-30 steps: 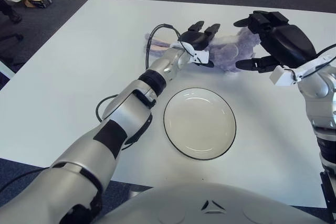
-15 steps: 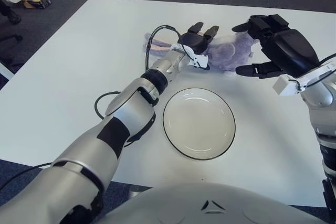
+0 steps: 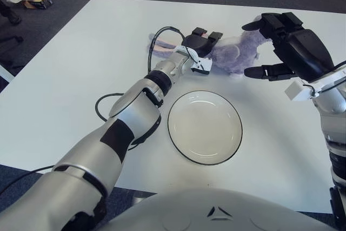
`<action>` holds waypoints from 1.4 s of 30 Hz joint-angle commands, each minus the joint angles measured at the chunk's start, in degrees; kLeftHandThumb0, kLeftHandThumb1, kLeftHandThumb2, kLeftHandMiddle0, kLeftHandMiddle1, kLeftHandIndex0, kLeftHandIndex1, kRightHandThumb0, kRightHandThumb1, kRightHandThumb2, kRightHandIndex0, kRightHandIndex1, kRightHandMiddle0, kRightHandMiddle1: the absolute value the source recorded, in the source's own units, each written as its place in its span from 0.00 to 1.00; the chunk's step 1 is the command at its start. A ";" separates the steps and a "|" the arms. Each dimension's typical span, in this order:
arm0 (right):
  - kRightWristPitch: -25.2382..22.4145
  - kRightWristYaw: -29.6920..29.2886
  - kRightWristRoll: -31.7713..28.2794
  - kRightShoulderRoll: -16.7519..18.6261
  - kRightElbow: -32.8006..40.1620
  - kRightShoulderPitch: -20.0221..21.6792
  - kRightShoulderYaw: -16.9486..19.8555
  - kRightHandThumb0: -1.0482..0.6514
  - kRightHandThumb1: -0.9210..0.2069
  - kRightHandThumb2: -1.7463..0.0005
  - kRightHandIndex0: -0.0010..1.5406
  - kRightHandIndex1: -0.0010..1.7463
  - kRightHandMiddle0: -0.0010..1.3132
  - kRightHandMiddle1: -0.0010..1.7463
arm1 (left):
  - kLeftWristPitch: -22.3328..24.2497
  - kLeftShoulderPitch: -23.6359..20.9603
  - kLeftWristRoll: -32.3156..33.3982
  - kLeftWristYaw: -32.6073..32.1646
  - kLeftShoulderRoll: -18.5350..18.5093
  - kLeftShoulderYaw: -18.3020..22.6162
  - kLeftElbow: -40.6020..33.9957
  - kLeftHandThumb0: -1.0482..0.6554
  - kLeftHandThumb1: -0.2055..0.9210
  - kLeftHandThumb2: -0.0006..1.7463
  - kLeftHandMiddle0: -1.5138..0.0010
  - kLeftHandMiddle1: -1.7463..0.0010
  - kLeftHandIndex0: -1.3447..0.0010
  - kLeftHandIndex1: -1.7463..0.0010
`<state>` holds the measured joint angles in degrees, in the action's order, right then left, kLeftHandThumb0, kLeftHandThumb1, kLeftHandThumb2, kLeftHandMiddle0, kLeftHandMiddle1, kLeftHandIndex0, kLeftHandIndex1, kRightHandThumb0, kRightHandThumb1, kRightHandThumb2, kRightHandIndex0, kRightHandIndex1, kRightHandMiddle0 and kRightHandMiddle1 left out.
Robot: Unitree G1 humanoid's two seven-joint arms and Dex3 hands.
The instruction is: Put the doll into the plate.
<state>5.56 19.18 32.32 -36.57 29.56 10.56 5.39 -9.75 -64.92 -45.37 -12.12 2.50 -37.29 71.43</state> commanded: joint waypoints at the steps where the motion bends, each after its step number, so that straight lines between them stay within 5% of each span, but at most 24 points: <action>1: -1.02 -0.26 0.07 0.42 1.40 -0.01 1.02 0.03 0.00 0.75 0.00 0.29 0.00 0.54 | -0.35 0.28 -0.20 0.07 -0.66 -0.45 1.87 0.43 0.28 0.71 0.93 0.15 0.99 0.16; 3: -1.28 -0.40 0.26 0.54 1.72 -0.03 1.05 0.03 0.00 0.75 0.00 0.30 0.00 0.54 | -0.80 0.71 -0.21 -0.44 -1.28 -0.40 2.13 0.45 0.27 0.73 0.90 0.10 0.98 0.08; 5: -1.39 -0.56 0.34 0.61 2.07 -0.16 1.18 0.03 0.00 0.75 0.00 0.31 0.00 0.55 | -1.47 1.49 -0.15 -1.37 -2.33 -0.26 2.47 0.65 0.44 0.67 0.78 0.07 0.95 0.04; 7: -1.44 -0.53 0.26 0.59 2.61 -0.56 1.53 0.03 0.00 0.75 0.00 0.32 0.00 0.56 | -2.07 2.24 -0.25 -2.82 -3.21 -0.24 2.92 0.75 0.50 0.65 0.71 0.06 0.91 0.02; 10: -1.67 -0.09 0.16 0.36 3.42 -1.18 2.02 0.02 0.00 0.75 0.00 0.32 0.00 0.56 | -2.64 2.93 -0.51 -5.03 -3.82 -0.39 3.66 0.66 0.48 0.69 0.60 0.11 0.76 0.01; 12: -1.90 0.38 0.12 0.15 4.13 -1.66 2.41 0.02 0.00 0.74 0.00 0.33 0.00 0.57 | -3.24 3.42 -0.90 -6.97 -4.26 -0.70 4.31 0.63 0.36 0.76 0.50 0.19 0.61 0.00; 19: -2.44 0.59 -0.61 0.58 5.75 -2.85 3.18 0.03 0.00 0.75 0.00 0.36 0.00 0.60 | -5.28 4.97 -1.24 -9.41 -5.69 -1.24 6.12 0.62 0.16 0.89 0.37 0.26 0.44 0.00; 28: -2.96 1.25 -0.93 0.19 6.32 -3.13 3.79 0.05 0.01 0.76 0.00 0.37 0.00 0.60 | -7.84 5.23 -1.63 -10.97 -6.82 -1.86 6.44 0.62 0.07 0.95 0.30 0.26 0.41 0.00; 42: -1.89 0.90 -1.03 0.34 5.77 -3.73 4.20 0.07 0.01 0.76 0.00 0.37 0.00 0.58 | -8.43 4.37 -0.81 -10.93 -8.71 -1.25 5.83 0.62 0.11 0.97 0.36 0.12 0.48 0.00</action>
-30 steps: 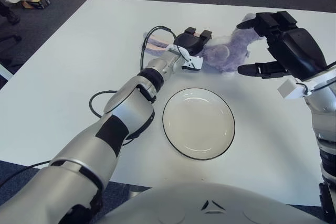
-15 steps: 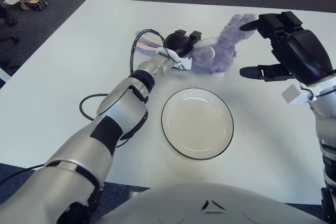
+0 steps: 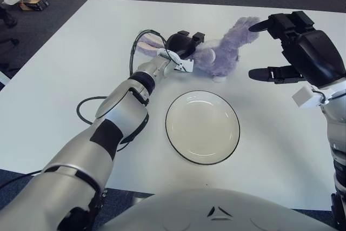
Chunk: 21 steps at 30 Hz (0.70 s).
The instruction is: Put the doll into the plate.
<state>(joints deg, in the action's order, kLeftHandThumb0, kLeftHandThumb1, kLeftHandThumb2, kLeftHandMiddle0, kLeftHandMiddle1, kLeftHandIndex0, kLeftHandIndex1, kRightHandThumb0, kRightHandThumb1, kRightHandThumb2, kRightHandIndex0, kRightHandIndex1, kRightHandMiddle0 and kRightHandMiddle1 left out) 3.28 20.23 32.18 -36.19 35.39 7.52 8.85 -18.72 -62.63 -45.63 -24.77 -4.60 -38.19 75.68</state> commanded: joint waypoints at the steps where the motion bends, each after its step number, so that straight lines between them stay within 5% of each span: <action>1: 0.40 -0.14 -0.88 -0.02 -0.04 -0.79 0.79 0.07 0.01 0.76 0.00 0.37 0.00 0.57 | 0.41 2.23 -0.41 1.60 -1.97 -0.20 1.54 0.62 0.11 0.97 0.36 0.12 0.48 0.00; 17: 0.31 -2.03 0.77 -0.03 -2.72 -1.02 1.85 0.09 0.01 0.75 0.00 0.33 0.00 0.56 | -3.30 3.42 1.54 -3.78 -7.86 3.17 -0.79 0.61 0.08 1.00 0.35 0.09 0.47 0.00; 21: -2.41 -1.92 2.16 -0.63 -3.49 -2.01 4.77 0.09 0.00 0.72 0.00 0.36 0.00 0.57 | -4.69 4.43 2.93 -6.40 -9.33 5.12 -2.09 0.61 0.09 1.00 0.37 0.07 0.47 0.00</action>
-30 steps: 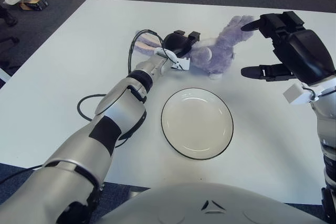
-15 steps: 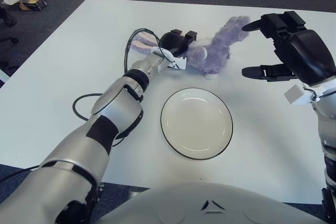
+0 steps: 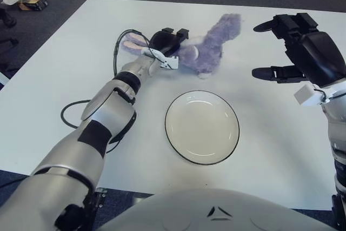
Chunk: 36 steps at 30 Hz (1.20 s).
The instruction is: Put the doll into the plate.
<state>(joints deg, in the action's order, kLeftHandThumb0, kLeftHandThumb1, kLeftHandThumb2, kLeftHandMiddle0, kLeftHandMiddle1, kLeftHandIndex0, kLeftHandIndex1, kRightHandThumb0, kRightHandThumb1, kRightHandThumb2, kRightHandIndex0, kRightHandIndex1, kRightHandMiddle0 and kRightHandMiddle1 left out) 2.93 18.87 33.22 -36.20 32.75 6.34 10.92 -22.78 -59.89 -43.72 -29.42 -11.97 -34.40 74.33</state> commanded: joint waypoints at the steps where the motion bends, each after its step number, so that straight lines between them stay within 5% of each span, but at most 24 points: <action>1: -2.64 -0.61 1.22 -0.61 -1.10 -0.95 3.24 0.09 0.00 0.71 0.00 0.37 0.00 0.57 | -0.77 1.82 1.14 -2.15 -2.14 1.57 -0.98 0.55 0.14 0.97 0.33 0.05 0.46 0.00; 3: -4.12 -1.59 1.43 -0.12 -2.82 -1.46 4.71 0.10 0.00 0.71 0.00 0.41 0.00 0.58 | -1.33 2.23 1.53 -3.06 -2.63 2.16 -1.82 0.40 0.25 0.91 0.20 0.02 0.45 0.00; 5: -4.65 -2.01 1.47 -0.02 -3.52 -1.62 5.18 0.11 0.00 0.70 0.00 0.43 0.00 0.58 | -1.53 2.40 1.60 -3.35 -2.78 2.44 -2.17 0.35 0.29 0.89 0.16 0.01 0.45 0.00; 8: -5.61 -7.96 3.04 1.53 -14.56 -0.09 4.09 0.12 0.00 0.69 0.00 0.44 0.00 0.58 | -2.84 3.05 2.62 -3.29 -3.82 3.90 -4.65 0.31 0.32 0.87 0.13 0.00 0.45 0.00; 16: -5.77 -19.78 4.54 5.58 -45.44 10.31 -3.76 0.13 0.00 0.65 0.00 0.37 0.00 0.52 | -2.76 4.02 3.93 -1.48 -5.03 5.89 -9.73 0.30 0.34 0.86 0.11 0.00 0.45 0.00; 30: -6.92 -25.82 1.82 11.77 -60.77 15.57 -9.57 0.25 0.13 0.59 0.00 0.38 0.00 0.46 | -1.28 10.65 6.33 4.74 -8.41 9.95 -24.51 0.29 0.32 0.87 0.07 0.00 0.44 0.00; 36: -5.28 -26.98 0.42 12.78 -73.65 22.05 -13.14 0.27 0.16 0.57 0.00 0.40 0.00 0.44 | -1.37 14.08 6.55 8.03 -10.64 11.92 -32.46 0.29 0.32 0.87 0.07 0.00 0.44 0.00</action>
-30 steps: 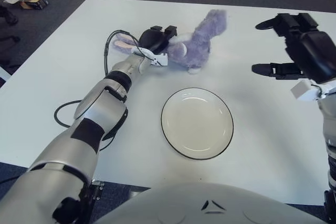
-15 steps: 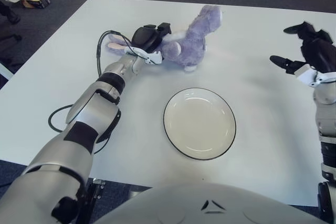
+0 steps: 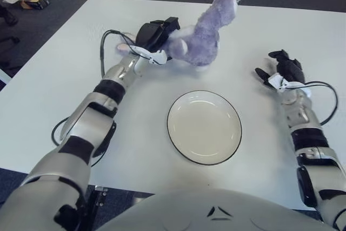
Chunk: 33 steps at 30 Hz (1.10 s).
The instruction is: Put the doll into the plate.
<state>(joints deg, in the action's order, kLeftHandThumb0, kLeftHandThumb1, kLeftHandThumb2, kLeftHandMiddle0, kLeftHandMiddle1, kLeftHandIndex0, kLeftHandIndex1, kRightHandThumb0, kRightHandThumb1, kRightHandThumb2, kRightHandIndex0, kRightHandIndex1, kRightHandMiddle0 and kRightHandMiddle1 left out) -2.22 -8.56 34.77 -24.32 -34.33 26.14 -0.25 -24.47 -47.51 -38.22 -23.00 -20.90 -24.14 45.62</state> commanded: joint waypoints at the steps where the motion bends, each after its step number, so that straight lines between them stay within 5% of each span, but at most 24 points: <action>1: 0.22 0.19 -1.18 1.14 -9.17 3.71 -2.57 0.27 0.16 0.57 0.00 0.41 0.00 0.44 | 0.26 2.32 1.22 2.27 -2.05 2.00 -5.13 0.29 0.32 0.87 0.07 0.00 0.44 0.00; 12: 6.34 -2.94 -3.40 1.94 -23.42 12.16 -5.54 0.28 0.20 0.53 0.00 0.55 0.00 0.47 | 0.90 8.39 1.89 8.61 -4.64 4.84 -18.45 0.29 0.33 0.86 0.09 0.00 0.45 0.00; 33: 6.35 -4.07 -5.47 2.10 -20.83 12.85 -8.78 0.22 0.11 0.60 0.00 0.50 0.00 0.44 | -3.74 14.84 1.28 11.95 -5.76 5.62 -28.63 0.30 0.36 0.84 0.16 0.00 0.47 0.00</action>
<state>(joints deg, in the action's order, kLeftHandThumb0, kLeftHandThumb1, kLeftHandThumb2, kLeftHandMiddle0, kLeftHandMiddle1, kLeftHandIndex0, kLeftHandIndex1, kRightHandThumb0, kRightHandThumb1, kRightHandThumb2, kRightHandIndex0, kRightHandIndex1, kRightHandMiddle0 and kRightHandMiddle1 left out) 3.86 -13.81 29.79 -23.64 -54.69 39.57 -7.49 -27.19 -33.89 -36.83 -10.84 -25.93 -19.90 18.27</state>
